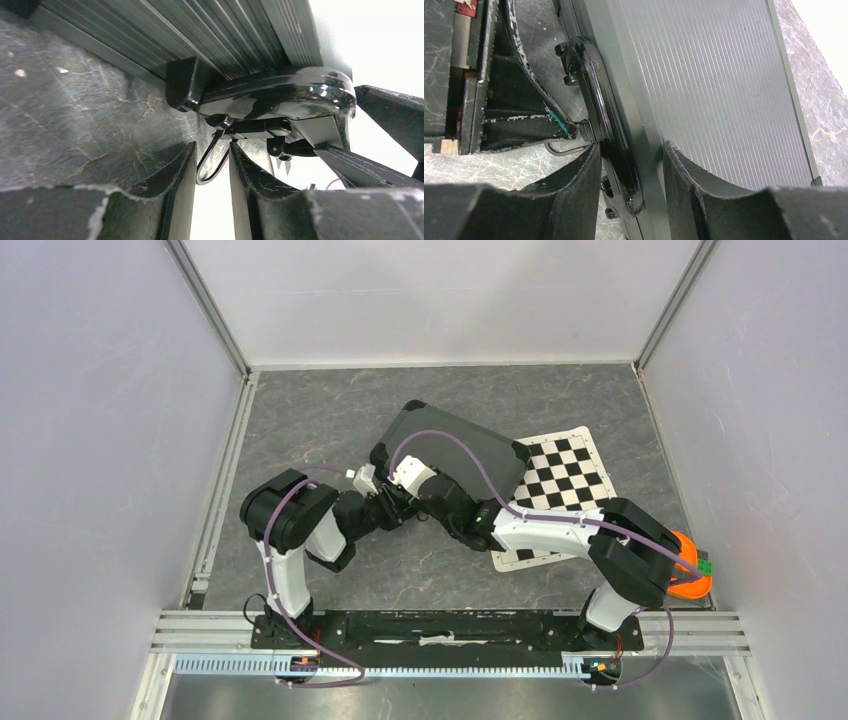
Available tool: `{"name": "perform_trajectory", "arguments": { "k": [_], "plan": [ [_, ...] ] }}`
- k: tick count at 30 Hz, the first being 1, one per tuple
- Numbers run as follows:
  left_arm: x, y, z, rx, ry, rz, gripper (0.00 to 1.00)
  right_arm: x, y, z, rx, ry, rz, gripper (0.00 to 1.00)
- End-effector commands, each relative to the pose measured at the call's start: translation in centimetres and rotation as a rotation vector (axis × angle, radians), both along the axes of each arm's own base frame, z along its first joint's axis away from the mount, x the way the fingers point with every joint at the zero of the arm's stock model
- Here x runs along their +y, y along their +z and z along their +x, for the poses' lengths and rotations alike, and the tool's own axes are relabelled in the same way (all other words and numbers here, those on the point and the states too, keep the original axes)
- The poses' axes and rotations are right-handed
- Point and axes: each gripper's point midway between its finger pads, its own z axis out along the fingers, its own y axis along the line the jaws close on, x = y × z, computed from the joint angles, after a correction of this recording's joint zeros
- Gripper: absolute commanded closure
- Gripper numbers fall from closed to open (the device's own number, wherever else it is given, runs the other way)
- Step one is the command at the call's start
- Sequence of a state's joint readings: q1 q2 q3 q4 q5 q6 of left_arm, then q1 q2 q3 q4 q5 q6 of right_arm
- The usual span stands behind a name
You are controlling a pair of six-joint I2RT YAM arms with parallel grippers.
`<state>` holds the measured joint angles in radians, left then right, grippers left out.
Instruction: Pack up texas hold em set
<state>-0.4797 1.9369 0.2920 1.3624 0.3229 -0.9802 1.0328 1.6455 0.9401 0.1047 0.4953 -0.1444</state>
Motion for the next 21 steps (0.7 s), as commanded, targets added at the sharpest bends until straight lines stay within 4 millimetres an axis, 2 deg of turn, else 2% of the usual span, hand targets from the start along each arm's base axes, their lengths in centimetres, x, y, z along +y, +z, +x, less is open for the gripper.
{"name": "perform_trajectory", "arguments": {
  "k": [1,6,10,15,21],
  "plan": [
    [-0.4,-0.9,-0.2,-0.034,-0.037,0.100,0.64,-3.0,-6.6,-2.7,0.209,-0.006,-0.135,0.57],
    [-0.6,-1.3,-0.2,-0.025,-0.042,0.110,0.64,-3.1,-6.7,-2.7,0.211,-0.006,-0.136,0.57],
    [-0.2,-2.0,-0.2,-0.002,-0.032,0.151,0.71,-3.2,-6.7,-2.7,0.210,-0.007,-0.142,0.57],
    [0.2,-3.7,-0.3,0.036,-0.031,0.315,0.79,-3.2,-6.7,-2.6,0.208,-0.011,-0.146,0.57],
    [0.7,-4.6,-0.5,0.077,-0.017,0.538,0.92,-3.4,-6.9,-2.5,0.209,-0.019,-0.168,0.57]
  ]
}}
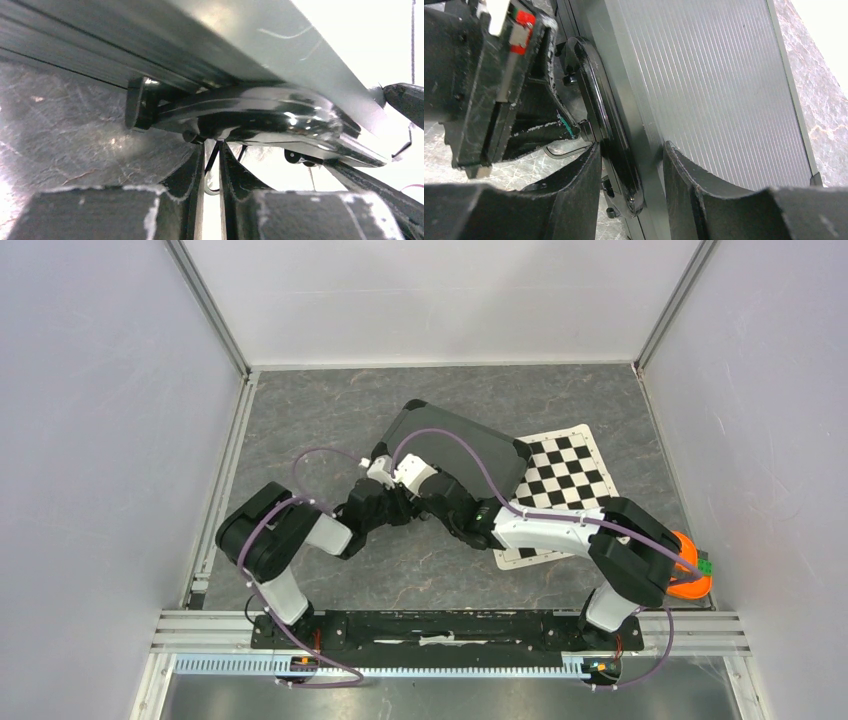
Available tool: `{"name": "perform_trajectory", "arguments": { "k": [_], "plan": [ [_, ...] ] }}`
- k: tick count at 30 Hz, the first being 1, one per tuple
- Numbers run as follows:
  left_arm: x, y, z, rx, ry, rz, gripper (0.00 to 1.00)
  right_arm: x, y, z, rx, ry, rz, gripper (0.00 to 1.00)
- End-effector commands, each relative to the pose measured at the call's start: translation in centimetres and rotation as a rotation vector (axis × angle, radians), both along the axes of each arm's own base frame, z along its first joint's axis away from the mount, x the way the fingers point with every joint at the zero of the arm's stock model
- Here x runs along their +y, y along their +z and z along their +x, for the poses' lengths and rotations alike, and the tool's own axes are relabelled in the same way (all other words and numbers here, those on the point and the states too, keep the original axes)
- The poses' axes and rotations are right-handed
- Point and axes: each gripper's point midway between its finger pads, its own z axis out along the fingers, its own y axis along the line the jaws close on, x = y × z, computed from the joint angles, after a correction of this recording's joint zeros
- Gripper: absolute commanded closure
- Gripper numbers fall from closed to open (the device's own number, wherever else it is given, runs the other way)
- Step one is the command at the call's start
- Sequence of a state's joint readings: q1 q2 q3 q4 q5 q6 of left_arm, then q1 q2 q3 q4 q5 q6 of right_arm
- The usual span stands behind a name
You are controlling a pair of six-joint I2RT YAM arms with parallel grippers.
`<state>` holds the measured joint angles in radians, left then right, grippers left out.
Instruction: Pack up texas hold em set
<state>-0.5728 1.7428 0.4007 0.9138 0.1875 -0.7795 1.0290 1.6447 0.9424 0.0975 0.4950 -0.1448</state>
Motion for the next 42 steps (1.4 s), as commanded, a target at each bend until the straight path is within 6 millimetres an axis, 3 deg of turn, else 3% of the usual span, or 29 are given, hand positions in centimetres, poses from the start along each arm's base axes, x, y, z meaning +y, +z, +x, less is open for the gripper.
{"name": "perform_trajectory", "arguments": {
  "k": [1,16,42],
  "plan": [
    [2.7,-4.5,-0.8,0.116,0.063,0.350,0.93,-3.4,-6.9,-2.5,0.205,-0.026,-0.171,0.57],
    [6.2,-4.7,-2.5,0.260,0.135,0.625,0.98,-5.3,-7.4,-1.6,0.219,-0.115,-0.189,0.61],
    [6.3,-1.0,-4.0,0.253,0.087,0.584,0.98,-6.5,-8.9,-1.1,0.246,-0.153,-0.228,0.63]
  ]
}}
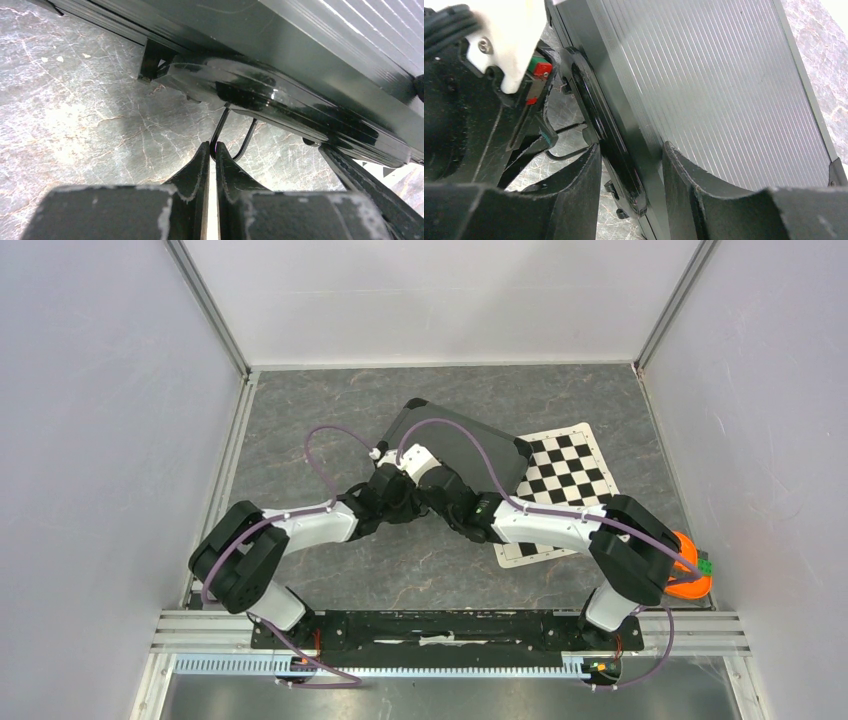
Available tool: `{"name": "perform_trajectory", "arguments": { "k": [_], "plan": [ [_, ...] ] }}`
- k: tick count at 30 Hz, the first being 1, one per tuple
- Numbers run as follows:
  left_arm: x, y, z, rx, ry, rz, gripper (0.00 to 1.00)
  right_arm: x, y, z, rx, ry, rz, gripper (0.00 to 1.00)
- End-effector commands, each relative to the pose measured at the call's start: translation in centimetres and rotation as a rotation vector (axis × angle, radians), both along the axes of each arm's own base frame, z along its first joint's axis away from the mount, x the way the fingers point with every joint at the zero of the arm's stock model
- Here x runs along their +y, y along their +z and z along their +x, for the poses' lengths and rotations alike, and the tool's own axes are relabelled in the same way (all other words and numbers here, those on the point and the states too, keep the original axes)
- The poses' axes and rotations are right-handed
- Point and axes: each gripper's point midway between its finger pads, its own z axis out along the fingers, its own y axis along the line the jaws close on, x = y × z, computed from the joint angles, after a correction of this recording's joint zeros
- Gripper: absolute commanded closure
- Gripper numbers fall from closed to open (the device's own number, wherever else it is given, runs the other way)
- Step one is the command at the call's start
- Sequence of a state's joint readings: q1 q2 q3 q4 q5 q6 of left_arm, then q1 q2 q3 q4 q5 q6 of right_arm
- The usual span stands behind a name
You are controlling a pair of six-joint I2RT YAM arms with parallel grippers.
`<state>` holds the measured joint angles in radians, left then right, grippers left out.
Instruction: Pack up texas hold em set
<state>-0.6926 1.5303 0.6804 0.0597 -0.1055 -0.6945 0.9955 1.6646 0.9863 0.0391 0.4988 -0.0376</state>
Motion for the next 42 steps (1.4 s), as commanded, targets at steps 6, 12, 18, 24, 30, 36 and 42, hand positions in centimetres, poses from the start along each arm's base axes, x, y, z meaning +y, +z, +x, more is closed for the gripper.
{"name": "perform_trajectory", "arguments": {
  "k": [6,12,18,24,30,36,42],
  "plan": [
    [4.7,-1.5,-3.2,0.119,0.004,0.195,0.98,-6.4,-8.8,-1.9,0.201,-0.069,-0.300,0.63],
    [4.6,-1.4,-3.1,0.114,0.017,0.185,0.98,-6.3,-8.9,-2.0,0.206,-0.065,-0.297,0.63],
    [2.3,1.5,-1.6,-0.034,0.036,-0.025,0.77,-6.3,-8.7,-2.0,0.206,-0.064,-0.281,0.63],
    [0.6,3.6,0.0,-0.238,-0.005,-0.177,0.64,-6.1,-8.5,-2.2,0.220,-0.048,-0.208,0.64],
    [-1.0,3.1,0.8,-0.330,-0.120,-0.132,0.66,-6.0,-8.4,-2.2,0.226,-0.040,-0.184,0.64],
    [-1.2,1.6,1.4,-0.319,-0.136,-0.030,0.68,-5.9,-8.4,-2.3,0.230,-0.035,-0.176,0.64],
    [-1.6,0.9,1.7,-0.377,-0.155,0.011,0.69,-5.8,-8.1,-2.3,0.227,-0.026,-0.159,0.64]
  ]
}}
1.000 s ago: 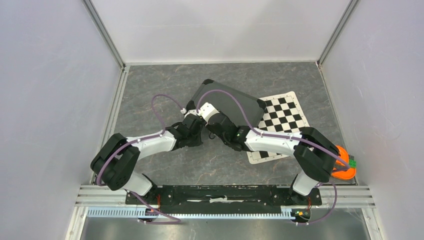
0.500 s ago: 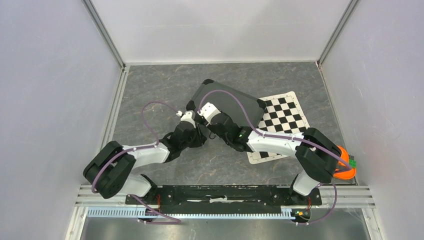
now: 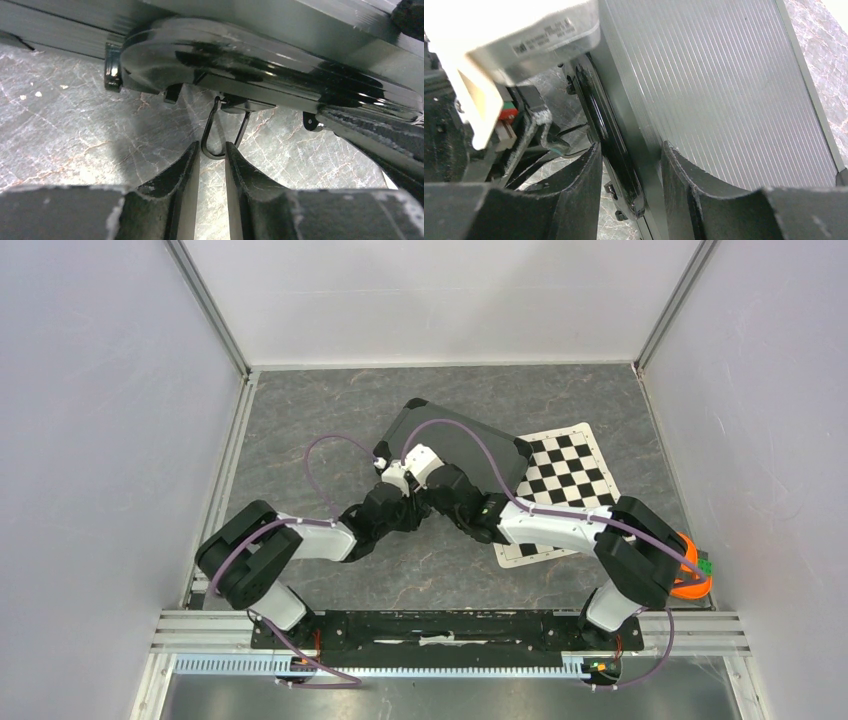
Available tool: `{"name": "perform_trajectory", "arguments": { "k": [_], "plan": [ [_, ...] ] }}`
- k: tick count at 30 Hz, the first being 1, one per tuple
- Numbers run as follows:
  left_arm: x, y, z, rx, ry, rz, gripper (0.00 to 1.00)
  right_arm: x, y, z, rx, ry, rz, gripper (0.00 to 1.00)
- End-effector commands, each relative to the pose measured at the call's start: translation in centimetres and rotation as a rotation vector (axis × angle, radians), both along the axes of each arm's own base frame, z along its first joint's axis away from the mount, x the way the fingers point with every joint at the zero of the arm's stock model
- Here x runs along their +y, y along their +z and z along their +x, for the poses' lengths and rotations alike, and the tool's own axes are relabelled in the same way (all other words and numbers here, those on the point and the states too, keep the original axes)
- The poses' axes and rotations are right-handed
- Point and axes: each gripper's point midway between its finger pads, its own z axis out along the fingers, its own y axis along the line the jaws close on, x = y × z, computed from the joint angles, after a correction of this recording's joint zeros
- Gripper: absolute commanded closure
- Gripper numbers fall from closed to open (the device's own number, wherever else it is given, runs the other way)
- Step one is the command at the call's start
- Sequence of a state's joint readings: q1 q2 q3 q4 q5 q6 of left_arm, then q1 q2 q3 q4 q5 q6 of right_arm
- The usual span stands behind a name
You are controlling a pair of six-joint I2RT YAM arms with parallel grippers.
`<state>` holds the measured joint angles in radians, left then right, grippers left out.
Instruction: Pack up texas hold em set
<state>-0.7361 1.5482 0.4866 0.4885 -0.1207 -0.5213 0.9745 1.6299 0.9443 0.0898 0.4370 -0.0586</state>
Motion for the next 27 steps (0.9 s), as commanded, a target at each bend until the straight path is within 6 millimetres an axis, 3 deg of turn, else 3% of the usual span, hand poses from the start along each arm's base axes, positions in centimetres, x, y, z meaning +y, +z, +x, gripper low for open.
{"name": "perform_trajectory", "arguments": {
  "k": [1,15,20,27],
  "plan": [
    [-0.5,1.1,1.8,-0.139,-0.012,0.035,0.69,-5.8,-8.5,-2.4,0.227,-0.060,-0.203,0.64],
    [0.8,-1.3,2.7,-0.122,0.026,0.164,0.73,-5.8,-8.8,-2.8,0.236,-0.044,-0.191,0.64],
    [1.7,-2.3,2.6,-0.104,0.065,0.276,0.70,-6.0,-8.8,-2.8,0.229,-0.043,-0.194,0.64],
    [3.1,-2.7,2.1,-0.089,0.117,0.439,0.75,-6.1,-8.7,-2.8,0.222,-0.050,-0.185,0.65]
  ]
}}
